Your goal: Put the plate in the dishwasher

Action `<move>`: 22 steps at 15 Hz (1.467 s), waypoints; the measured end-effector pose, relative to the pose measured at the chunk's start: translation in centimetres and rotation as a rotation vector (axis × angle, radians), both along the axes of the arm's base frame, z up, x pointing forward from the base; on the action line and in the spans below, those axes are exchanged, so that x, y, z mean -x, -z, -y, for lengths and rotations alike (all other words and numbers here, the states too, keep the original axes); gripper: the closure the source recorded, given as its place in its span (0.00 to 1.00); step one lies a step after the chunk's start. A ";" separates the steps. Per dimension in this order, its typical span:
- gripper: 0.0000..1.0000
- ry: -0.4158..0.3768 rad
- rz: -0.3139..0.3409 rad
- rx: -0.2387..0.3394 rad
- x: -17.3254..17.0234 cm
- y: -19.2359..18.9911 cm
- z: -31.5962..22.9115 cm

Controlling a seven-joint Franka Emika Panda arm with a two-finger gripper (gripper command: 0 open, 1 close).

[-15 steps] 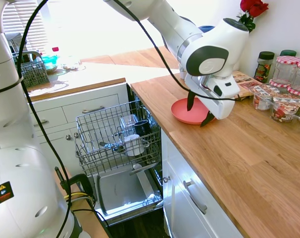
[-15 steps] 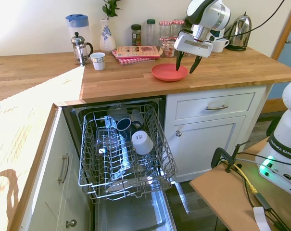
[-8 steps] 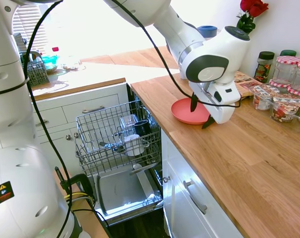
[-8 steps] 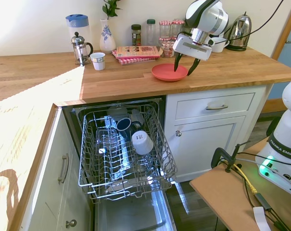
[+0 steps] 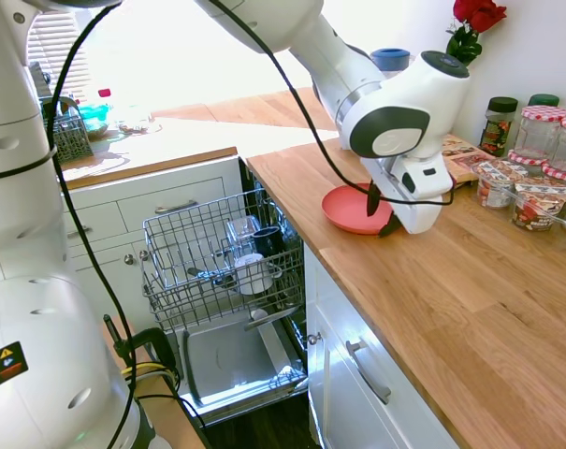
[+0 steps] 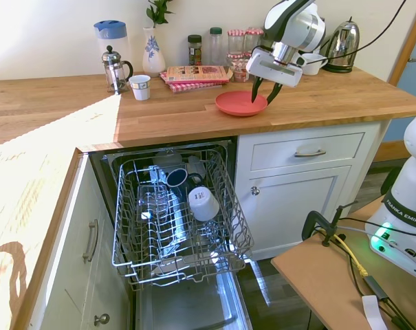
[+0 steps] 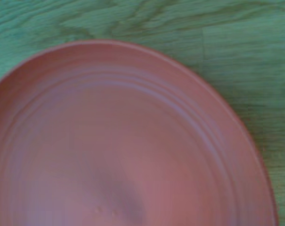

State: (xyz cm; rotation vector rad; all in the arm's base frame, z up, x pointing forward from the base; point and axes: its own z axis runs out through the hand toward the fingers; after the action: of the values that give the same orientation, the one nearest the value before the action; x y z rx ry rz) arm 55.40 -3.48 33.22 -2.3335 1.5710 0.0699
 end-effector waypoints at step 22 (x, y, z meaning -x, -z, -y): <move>1.00 -0.233 0.111 0.318 0.7 -15.8 -15.3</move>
State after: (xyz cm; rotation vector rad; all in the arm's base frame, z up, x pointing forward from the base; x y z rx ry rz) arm 54.67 11.83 49.02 -2.7033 1.3322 -0.2705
